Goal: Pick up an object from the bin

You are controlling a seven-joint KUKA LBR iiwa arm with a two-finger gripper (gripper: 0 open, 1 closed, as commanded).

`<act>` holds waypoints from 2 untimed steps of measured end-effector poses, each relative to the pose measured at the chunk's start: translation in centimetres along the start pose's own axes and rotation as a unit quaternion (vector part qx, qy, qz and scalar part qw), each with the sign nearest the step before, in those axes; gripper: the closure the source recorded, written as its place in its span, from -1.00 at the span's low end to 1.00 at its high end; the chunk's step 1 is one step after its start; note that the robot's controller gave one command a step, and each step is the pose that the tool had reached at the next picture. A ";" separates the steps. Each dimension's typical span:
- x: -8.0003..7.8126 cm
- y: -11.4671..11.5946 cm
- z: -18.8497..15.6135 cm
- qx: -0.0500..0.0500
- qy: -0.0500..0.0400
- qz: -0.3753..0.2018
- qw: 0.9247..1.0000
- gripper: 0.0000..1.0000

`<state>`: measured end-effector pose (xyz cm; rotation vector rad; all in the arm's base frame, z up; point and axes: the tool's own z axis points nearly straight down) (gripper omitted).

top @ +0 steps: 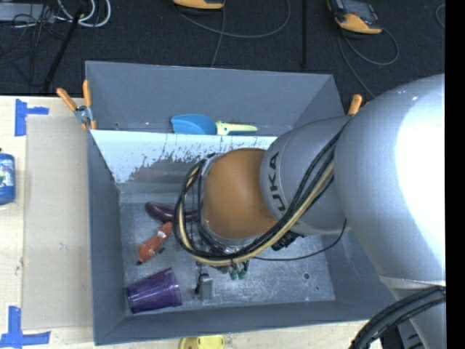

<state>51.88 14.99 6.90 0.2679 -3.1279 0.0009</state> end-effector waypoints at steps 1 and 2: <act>-0.1 0.0 0.0 0.000 -0.001 -0.001 1.000 -1.00; 1.2 -4.0 -0.5 -0.001 0.000 -0.010 1.000 -1.00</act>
Offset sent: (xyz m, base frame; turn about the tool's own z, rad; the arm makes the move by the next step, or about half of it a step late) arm -0.0149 -0.1602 0.0196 -0.0307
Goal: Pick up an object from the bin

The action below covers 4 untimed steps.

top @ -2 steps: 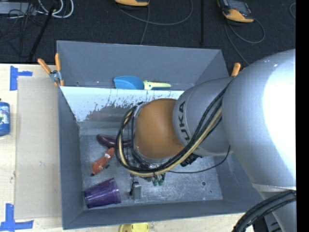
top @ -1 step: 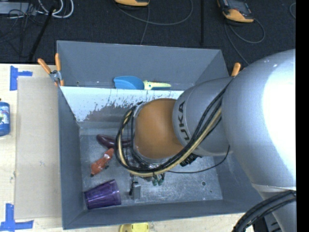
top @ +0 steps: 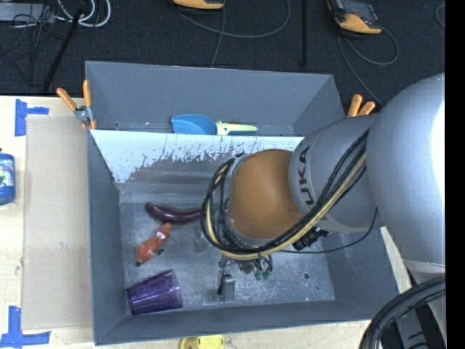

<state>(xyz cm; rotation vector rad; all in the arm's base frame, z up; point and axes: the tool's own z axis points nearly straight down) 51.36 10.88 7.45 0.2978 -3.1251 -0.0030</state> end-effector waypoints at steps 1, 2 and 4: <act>-3.9 -2.2 -2.9 0.002 0.002 0.029 1.000 -1.00; -6.2 2.3 -3.1 0.002 -0.005 0.012 1.000 -1.00; -11.6 3.8 0.1 0.000 -0.005 -0.004 1.000 -1.00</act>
Offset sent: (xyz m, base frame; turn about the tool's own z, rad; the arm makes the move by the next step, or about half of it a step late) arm 0.0435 0.0637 0.0213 -0.0255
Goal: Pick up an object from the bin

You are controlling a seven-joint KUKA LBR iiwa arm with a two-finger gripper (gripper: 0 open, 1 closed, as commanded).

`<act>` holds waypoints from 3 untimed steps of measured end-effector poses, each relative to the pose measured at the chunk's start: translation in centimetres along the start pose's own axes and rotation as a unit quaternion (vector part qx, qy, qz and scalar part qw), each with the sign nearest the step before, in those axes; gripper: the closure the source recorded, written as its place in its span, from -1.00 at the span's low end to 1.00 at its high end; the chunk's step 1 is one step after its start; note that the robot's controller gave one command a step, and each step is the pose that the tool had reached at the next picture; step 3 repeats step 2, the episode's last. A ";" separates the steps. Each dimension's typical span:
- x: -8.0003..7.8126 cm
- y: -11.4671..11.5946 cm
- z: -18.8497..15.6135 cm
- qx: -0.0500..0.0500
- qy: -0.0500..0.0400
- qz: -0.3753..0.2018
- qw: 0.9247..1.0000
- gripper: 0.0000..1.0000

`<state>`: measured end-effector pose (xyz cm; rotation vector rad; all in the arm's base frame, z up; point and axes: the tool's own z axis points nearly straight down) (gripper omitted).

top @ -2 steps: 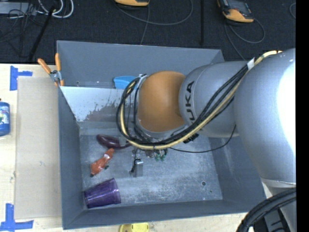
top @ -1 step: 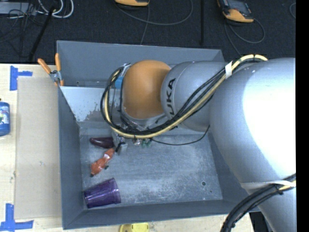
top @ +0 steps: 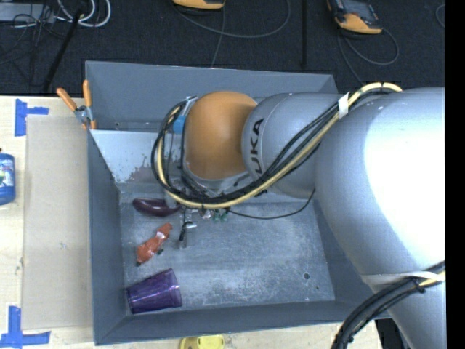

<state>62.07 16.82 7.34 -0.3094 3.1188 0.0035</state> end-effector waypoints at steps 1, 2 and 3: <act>0.0 0.0 0.0 0.000 0.000 0.000 1.000 -1.00; -0.4 1.3 0.0 0.002 0.000 -0.034 0.999 -1.00; -0.4 1.3 0.0 0.002 0.000 -0.034 0.999 -1.00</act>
Offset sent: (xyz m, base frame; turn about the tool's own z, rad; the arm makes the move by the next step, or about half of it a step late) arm -0.0013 0.0436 -0.0034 -0.1761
